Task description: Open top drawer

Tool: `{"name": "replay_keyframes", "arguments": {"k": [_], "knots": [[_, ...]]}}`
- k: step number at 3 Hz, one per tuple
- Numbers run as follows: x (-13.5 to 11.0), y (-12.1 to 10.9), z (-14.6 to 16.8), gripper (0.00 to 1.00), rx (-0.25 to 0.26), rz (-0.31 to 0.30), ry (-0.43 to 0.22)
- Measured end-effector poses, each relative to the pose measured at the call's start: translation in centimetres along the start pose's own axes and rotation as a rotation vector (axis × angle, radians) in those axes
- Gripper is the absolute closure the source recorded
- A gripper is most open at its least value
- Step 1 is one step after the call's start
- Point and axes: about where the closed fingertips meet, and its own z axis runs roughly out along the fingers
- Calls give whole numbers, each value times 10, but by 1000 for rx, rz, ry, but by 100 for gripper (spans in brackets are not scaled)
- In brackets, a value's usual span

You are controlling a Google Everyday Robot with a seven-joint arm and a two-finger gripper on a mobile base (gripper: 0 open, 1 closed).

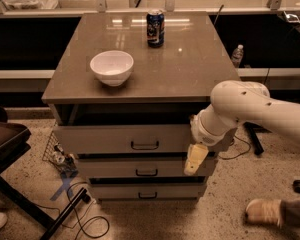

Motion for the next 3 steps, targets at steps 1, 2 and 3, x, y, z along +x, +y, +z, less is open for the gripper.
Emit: {"name": "replay_keyframes", "arguments": {"k": [1,2,3], "knots": [[0,1,1,16,-2,-1,0],[3,10,0,39,-13,1,24],[15,29,-15,62,-16,12,85]]}}
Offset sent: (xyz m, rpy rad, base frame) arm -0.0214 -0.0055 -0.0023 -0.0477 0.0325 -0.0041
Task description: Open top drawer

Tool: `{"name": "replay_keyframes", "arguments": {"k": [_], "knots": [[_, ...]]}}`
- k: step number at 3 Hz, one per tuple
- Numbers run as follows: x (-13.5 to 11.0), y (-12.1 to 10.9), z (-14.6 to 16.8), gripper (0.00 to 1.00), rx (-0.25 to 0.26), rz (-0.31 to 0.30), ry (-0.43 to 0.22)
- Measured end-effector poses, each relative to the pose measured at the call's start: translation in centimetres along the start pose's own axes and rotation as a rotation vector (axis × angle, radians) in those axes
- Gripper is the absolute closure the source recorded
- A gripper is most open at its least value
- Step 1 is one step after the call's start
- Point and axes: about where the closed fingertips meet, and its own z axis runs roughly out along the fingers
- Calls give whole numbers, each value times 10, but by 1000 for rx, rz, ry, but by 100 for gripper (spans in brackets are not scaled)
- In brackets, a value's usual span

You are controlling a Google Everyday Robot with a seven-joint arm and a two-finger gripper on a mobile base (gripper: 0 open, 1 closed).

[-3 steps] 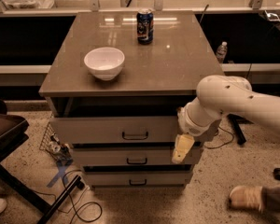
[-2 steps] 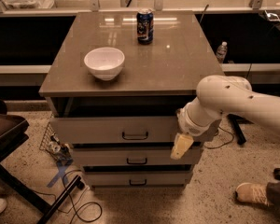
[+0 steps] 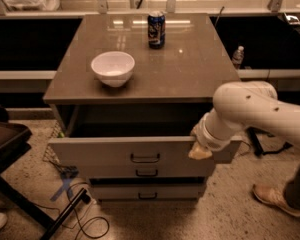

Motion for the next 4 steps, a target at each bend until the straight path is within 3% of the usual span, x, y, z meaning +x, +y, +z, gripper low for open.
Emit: {"name": "replay_keyframes", "arguments": {"k": [1,2,3,4], "knots": [[-1,-1,-4,85,0,0,0],[-3,-2,-12,100,0,0,0],[-3,-2,-13,100,0,0,0],[-1,18,-25,100,4,-35,21]]}}
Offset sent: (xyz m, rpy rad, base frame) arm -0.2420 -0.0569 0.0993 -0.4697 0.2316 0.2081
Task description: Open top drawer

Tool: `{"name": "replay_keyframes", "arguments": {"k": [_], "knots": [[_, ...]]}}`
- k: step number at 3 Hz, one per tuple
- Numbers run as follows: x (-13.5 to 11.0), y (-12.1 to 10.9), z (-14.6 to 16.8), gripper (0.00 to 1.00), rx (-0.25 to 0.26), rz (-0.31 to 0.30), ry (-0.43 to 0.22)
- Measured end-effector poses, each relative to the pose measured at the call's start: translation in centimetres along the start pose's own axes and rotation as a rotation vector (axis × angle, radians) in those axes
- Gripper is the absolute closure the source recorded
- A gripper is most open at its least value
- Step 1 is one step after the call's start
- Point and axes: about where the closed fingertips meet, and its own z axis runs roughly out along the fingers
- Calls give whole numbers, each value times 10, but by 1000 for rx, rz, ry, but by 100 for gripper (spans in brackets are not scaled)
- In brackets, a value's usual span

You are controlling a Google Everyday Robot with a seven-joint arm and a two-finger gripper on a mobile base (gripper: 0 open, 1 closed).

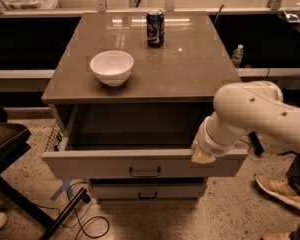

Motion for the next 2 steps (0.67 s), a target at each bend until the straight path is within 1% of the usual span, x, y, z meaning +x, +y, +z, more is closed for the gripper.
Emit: {"name": "replay_keyframes", "arguments": {"k": [1,2], "knots": [[1,9,-4,100,4,-18,10],[0,32,-14,100,19,-67,34]]}}
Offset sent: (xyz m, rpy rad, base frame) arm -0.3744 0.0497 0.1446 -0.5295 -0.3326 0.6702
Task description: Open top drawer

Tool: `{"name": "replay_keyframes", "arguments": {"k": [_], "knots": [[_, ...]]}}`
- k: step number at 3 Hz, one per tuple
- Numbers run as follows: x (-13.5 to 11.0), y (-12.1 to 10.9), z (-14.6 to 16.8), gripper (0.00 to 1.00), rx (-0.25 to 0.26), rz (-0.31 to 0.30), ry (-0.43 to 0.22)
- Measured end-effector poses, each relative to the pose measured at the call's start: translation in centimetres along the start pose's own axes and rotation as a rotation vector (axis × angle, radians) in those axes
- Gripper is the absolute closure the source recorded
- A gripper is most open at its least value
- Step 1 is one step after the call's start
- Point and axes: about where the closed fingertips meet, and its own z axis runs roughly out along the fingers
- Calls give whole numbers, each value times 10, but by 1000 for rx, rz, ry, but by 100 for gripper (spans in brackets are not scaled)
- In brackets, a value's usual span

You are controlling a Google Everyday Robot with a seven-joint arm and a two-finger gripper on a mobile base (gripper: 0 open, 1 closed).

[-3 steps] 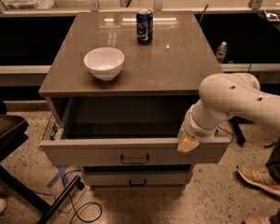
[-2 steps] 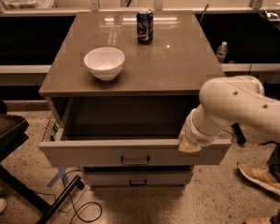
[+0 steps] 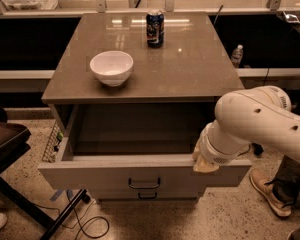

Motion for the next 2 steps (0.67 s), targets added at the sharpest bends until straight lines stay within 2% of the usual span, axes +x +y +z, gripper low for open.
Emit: {"name": "replay_keyframes", "arguments": {"k": [2], "knots": [[0,0,0,100,0,0,1]]}}
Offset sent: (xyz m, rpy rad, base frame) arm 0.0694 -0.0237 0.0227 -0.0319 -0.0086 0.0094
